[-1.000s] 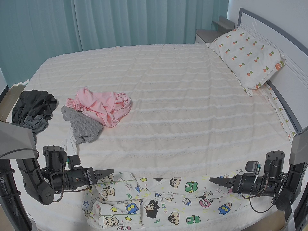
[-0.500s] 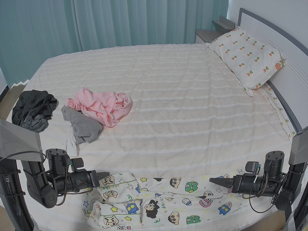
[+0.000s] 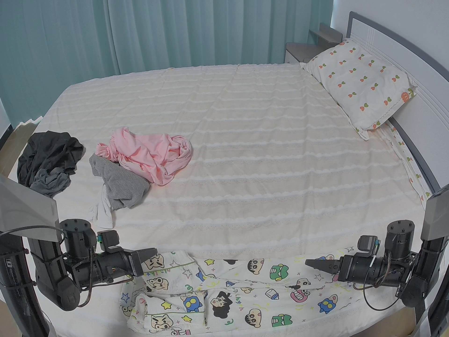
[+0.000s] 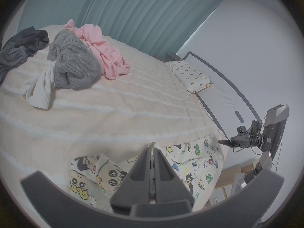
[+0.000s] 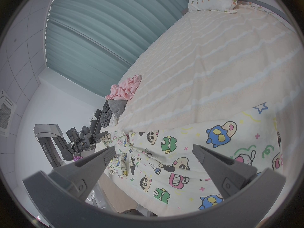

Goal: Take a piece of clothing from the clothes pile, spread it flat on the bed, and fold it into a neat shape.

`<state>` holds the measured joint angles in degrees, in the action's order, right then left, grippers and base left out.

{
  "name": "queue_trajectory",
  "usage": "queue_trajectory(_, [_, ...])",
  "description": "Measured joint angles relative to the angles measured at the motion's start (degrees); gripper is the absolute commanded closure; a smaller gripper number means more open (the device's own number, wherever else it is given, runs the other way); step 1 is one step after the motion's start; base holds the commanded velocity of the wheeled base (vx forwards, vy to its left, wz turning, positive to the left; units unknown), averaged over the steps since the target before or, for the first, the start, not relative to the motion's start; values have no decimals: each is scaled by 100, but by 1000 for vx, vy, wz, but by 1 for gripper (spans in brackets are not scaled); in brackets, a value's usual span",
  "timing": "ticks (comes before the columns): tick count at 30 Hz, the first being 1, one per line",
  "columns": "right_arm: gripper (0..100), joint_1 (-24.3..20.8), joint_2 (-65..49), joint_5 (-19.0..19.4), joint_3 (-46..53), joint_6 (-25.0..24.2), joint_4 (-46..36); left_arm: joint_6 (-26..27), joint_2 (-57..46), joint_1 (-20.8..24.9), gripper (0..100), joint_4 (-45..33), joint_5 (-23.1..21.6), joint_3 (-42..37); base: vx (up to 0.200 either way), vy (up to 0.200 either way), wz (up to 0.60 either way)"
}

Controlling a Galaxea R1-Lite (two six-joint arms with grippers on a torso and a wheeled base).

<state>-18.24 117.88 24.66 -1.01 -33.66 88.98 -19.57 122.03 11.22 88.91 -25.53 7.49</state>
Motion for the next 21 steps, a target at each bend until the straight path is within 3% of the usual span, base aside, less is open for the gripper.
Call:
queue_trajectory(10, [0,-6,-11,0,0,0,0,-27,-602,416,100,5,5,-68,0,0,0])
queue_trajectory(21, [0,-17,-29,-12,0,7,0,-33,-1015,400,100,7,13,17,0,0,0])
